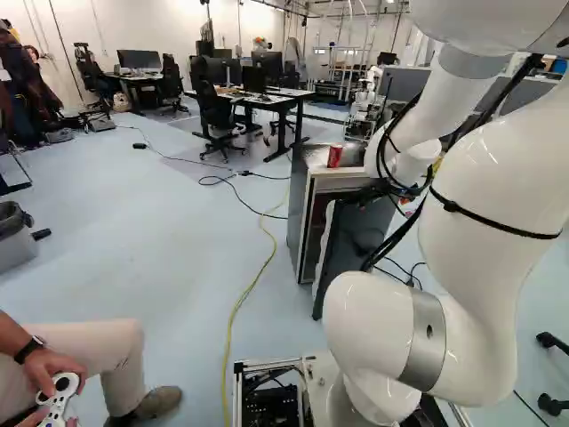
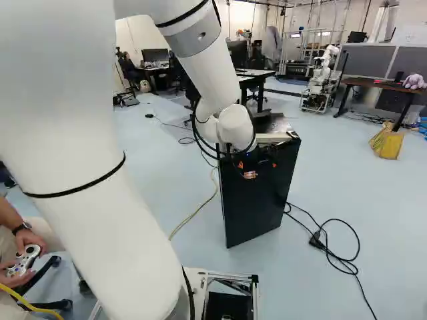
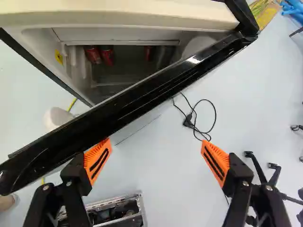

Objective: Grab a drink from the fridge

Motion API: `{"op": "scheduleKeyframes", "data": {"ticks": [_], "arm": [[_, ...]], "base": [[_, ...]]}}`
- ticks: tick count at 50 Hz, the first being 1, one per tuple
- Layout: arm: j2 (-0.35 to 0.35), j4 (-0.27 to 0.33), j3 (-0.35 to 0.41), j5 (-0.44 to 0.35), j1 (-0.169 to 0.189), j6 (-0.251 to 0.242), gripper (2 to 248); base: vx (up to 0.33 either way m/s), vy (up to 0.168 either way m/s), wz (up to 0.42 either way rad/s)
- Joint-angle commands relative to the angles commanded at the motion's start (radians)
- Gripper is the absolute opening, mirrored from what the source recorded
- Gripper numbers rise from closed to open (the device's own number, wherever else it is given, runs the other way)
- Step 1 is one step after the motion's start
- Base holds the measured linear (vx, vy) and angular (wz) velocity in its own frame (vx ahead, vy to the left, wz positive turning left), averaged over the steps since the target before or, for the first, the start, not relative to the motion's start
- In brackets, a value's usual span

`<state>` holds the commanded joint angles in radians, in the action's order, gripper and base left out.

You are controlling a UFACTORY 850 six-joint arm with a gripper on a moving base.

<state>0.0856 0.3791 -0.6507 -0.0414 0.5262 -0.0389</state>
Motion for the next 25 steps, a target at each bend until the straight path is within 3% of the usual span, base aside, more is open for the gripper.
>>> {"op": "scheduleKeyframes", "data": {"ticks": [25], "arm": [[0.021, 0.000, -0.023, 0.000, -0.021, 0.000, 247]], "base": [[0.000, 0.000, 0.000]]}}
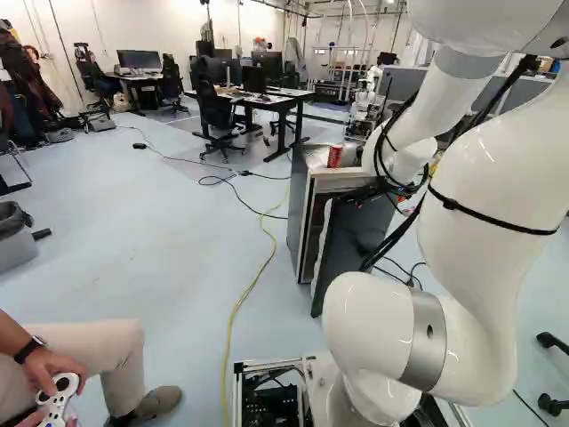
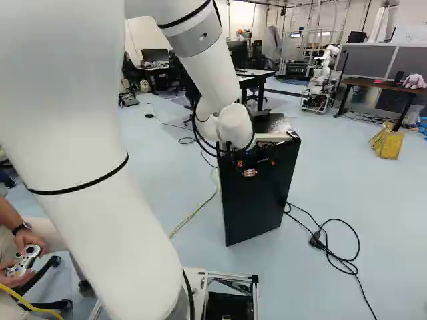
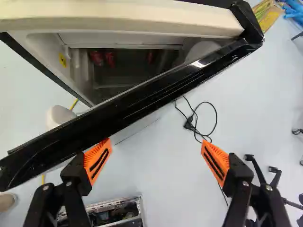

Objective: Grab a drink from the fridge

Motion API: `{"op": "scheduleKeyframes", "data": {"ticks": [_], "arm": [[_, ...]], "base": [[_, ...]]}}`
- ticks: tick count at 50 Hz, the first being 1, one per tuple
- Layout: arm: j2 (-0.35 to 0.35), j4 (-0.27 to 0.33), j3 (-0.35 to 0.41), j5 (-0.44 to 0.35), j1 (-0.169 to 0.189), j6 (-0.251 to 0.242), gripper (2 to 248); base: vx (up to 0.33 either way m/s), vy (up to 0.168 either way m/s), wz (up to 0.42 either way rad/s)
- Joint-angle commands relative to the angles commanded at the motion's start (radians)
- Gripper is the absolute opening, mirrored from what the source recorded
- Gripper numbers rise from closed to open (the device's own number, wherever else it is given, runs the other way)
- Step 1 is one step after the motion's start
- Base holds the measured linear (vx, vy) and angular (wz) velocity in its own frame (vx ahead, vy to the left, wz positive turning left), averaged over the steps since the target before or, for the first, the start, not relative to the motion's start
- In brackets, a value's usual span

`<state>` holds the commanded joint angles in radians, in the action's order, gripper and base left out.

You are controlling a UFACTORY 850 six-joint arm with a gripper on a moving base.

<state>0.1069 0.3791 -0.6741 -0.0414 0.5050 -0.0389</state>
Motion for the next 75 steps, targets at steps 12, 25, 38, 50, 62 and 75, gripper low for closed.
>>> {"op": "scheduleKeyframes", "data": {"ticks": [12, 25, 38, 50, 62, 75], "arm": [[0.013, 0.000, -0.014, 0.000, -0.013, 0.000, 247], [0.028, 0.000, -0.031, 0.000, -0.027, 0.000, 247], [0.042, 0.000, -0.047, 0.000, -0.041, 0.000, 247], [0.056, -0.004, -0.063, 0.000, -0.054, 0.000, 247], [0.070, -0.004, -0.079, 0.000, -0.066, 0.000, 247], [0.086, -0.004, -0.097, 0.000, -0.080, 0.000, 247]], "base": [[0.000, 0.000, 0.000], [0.000, 0.000, 0.000], [0.000, 0.000, 0.000], [0.000, 0.000, 0.000], [0.000, 0.000, 0.000], [0.000, 0.000, 0.000]]}}
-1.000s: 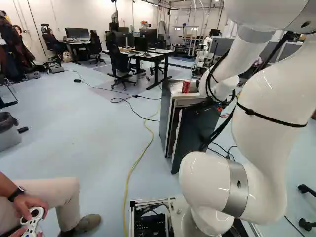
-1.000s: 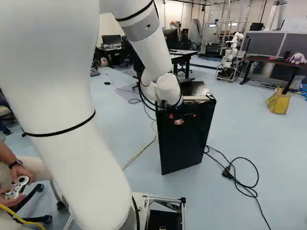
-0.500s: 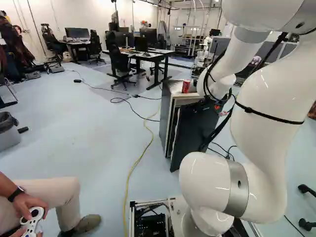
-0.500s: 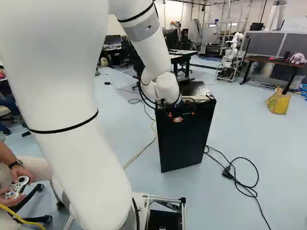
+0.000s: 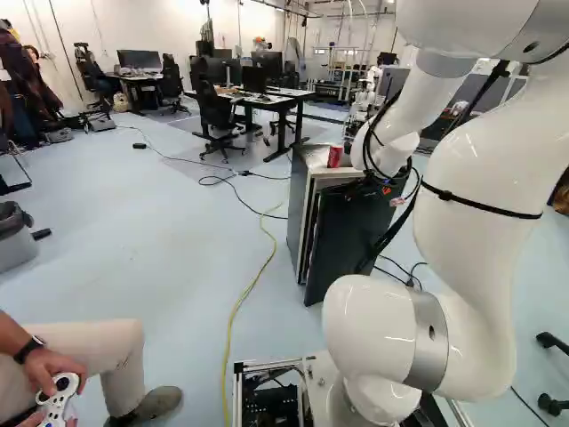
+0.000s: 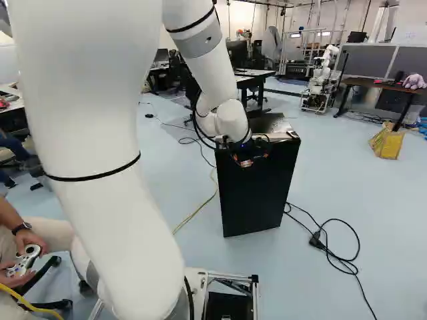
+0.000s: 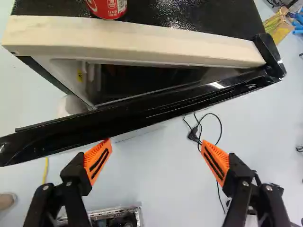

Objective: Grab a drink from the fridge

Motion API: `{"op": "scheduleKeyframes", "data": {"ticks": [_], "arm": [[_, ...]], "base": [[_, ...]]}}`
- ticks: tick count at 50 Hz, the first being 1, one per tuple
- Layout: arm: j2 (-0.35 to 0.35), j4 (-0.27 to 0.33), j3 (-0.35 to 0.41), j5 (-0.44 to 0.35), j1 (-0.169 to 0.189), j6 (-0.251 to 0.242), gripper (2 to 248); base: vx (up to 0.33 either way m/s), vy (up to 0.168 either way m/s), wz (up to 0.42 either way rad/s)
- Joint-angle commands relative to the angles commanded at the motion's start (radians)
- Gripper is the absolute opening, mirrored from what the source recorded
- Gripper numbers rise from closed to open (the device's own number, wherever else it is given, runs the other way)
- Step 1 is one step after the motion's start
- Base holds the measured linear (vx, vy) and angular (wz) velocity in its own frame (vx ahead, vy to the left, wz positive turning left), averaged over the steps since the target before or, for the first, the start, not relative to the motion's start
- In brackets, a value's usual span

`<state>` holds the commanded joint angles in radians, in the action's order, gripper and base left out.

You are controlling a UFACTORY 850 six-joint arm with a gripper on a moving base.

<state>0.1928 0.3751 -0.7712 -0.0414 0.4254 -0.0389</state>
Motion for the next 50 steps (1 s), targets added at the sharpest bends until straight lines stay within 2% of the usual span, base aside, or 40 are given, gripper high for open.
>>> {"op": "scheduleKeyframes", "data": {"ticks": [50], "arm": [[0.075, -0.013, -0.089, 0.015, -0.057, 0.000, 247]], "base": [[0.000, 0.000, 0.000]]}}
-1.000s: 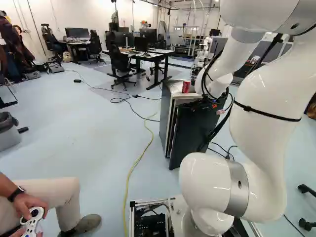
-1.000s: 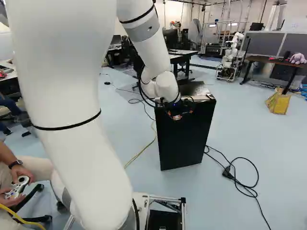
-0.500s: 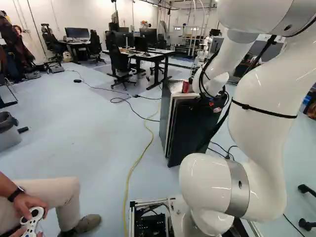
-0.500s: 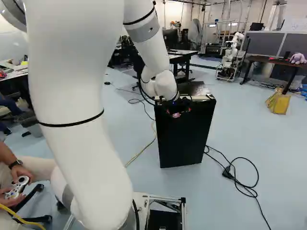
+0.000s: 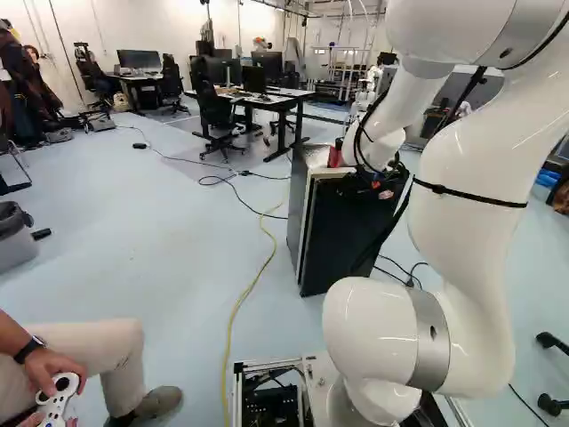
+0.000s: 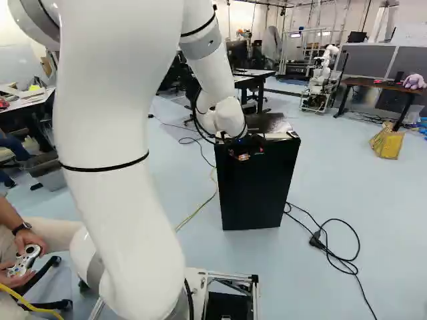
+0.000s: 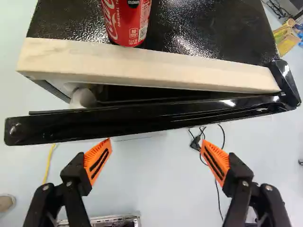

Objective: Grab a drink from the fridge

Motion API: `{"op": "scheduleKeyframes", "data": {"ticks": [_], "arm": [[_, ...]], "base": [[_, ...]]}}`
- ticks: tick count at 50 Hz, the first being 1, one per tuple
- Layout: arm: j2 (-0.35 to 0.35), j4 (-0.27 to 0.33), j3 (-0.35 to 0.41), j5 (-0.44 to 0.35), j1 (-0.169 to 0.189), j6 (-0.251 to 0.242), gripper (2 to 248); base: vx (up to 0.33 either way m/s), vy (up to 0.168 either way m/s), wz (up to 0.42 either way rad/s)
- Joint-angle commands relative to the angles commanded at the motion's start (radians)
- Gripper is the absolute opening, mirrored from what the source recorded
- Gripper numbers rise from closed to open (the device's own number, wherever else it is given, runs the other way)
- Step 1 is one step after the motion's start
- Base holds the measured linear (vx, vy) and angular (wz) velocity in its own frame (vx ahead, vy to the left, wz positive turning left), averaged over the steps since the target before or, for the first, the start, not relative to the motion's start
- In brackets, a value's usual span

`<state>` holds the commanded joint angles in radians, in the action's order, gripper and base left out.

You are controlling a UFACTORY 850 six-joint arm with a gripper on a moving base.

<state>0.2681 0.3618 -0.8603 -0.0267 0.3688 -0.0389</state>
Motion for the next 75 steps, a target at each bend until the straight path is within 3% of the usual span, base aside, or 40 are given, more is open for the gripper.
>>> {"op": "scheduleKeyframes", "data": {"ticks": [22, 75], "arm": [[0.019, -0.064, -0.023, 0.063, -0.012, 0.000, 247], [0.084, -0.067, -0.065, 0.066, -0.024, 0.000, 247]], "base": [[0.000, 0.000, 0.000], [0.000, 0.000, 0.000]]}}
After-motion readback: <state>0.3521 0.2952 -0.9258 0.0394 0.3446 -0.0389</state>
